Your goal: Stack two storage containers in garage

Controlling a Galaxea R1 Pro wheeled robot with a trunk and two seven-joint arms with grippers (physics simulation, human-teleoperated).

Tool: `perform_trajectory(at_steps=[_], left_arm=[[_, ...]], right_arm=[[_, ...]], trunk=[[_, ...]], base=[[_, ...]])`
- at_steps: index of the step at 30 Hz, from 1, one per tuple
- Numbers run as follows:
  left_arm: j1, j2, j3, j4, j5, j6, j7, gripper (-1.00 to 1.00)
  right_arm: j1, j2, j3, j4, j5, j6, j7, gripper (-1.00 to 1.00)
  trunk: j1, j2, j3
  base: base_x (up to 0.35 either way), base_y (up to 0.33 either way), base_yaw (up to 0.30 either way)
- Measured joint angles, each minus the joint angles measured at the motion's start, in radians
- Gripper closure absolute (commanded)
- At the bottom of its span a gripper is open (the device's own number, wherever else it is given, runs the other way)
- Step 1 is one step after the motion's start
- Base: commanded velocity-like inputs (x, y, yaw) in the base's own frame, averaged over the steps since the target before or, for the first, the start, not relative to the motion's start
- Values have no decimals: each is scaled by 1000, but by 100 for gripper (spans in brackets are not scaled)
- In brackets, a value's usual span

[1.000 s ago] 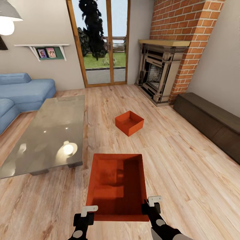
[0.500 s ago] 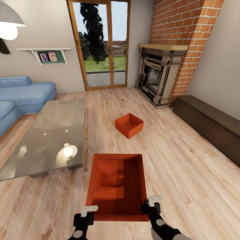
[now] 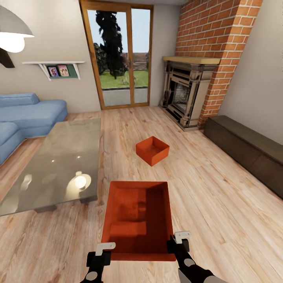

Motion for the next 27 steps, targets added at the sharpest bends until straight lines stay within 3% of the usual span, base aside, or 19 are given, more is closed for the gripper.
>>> perform_trajectory(at_steps=[27], left_arm=[[0,0,-1,2,2,-2,0,100]], right_arm=[[0,0,1,0,1,0,0,100]], trunk=[[0,0,44]], base=[[0,0,0]])
